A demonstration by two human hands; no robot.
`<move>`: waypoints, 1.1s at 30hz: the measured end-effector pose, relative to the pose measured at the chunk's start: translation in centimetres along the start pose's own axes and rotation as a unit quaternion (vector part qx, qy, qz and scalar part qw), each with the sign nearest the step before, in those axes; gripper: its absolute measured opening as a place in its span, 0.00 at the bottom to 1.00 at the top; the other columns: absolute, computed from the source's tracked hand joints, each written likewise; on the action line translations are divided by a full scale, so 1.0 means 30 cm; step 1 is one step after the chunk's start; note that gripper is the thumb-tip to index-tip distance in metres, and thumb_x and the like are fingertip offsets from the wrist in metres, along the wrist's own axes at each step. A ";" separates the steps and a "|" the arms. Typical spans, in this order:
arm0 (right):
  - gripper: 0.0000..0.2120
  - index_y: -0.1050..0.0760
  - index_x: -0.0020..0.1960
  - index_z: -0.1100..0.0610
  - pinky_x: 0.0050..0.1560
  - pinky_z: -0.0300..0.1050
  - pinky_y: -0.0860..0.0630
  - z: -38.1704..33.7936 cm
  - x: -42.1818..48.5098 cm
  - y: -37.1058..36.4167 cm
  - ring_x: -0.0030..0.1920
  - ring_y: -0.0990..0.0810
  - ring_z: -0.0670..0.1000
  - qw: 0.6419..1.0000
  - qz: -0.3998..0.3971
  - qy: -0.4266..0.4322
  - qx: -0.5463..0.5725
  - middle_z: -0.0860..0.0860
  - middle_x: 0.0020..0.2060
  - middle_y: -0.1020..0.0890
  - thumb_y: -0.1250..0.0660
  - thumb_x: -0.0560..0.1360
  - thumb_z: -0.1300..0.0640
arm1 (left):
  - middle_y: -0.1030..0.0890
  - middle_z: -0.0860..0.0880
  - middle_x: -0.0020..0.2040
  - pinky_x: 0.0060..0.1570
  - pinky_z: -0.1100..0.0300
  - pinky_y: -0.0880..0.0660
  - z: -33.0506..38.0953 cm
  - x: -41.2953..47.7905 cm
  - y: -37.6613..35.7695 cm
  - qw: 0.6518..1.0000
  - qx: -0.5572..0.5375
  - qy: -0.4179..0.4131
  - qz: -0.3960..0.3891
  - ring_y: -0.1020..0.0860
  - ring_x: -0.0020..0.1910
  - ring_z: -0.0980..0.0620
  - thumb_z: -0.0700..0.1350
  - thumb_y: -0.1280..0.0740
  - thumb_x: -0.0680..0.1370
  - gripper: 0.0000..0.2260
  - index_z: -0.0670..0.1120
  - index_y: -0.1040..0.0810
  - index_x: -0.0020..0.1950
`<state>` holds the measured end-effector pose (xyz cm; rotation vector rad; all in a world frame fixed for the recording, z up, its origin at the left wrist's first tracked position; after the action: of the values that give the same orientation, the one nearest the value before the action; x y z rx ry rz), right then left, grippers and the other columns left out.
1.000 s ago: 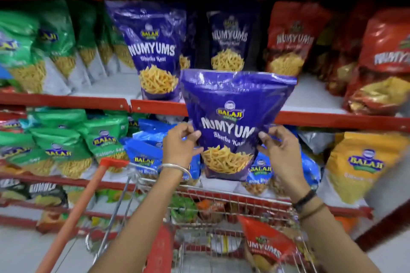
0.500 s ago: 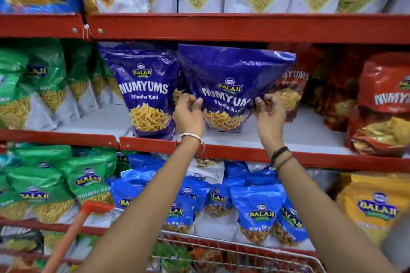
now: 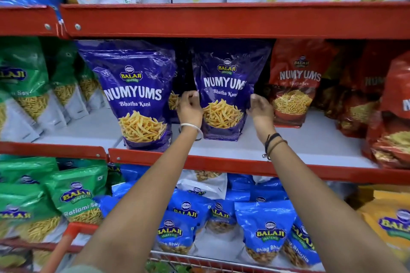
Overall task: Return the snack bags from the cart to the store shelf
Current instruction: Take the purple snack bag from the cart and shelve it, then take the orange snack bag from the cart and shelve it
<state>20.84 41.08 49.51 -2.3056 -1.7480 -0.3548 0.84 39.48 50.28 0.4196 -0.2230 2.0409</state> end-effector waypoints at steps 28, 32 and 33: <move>0.35 0.31 0.65 0.60 0.63 0.52 0.27 -0.070 -0.365 0.065 0.59 0.24 0.55 0.982 -0.133 -0.129 0.039 0.59 0.63 0.25 0.55 0.74 0.35 | 0.35 0.40 0.72 0.65 0.43 0.33 0.057 -0.330 0.183 0.963 -0.046 0.120 -0.239 0.34 0.69 0.38 0.69 0.60 0.70 0.31 0.62 0.50 0.71; 0.37 0.29 0.63 0.57 0.68 0.58 0.33 -0.114 -0.471 0.125 0.65 0.28 0.55 0.991 -0.089 -0.091 -0.036 0.57 0.66 0.26 0.51 0.70 0.30 | 0.30 0.40 0.69 0.55 0.49 0.26 0.042 -0.406 0.217 0.983 0.009 0.017 -0.182 0.28 0.64 0.40 0.68 0.51 0.72 0.28 0.60 0.41 0.70; 0.36 0.28 0.61 0.57 0.67 0.59 0.31 -0.104 -0.518 0.162 0.64 0.27 0.56 0.993 -0.068 -0.087 -0.039 0.59 0.64 0.25 0.48 0.70 0.30 | 0.30 0.46 0.70 0.65 0.49 0.31 0.034 -0.453 0.229 0.987 -0.005 -0.005 -0.158 0.30 0.68 0.48 0.63 0.50 0.75 0.22 0.59 0.38 0.68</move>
<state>21.29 24.66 47.26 -2.3395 -2.0158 -0.2565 1.02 24.81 46.11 0.4310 -0.1614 1.7257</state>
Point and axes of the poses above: each hand's wrist, its own x-axis towards the middle knuckle, its own y-axis out of the back of the hand, z = x × y, the point moved 4 cm from there along x, towards the middle knuckle
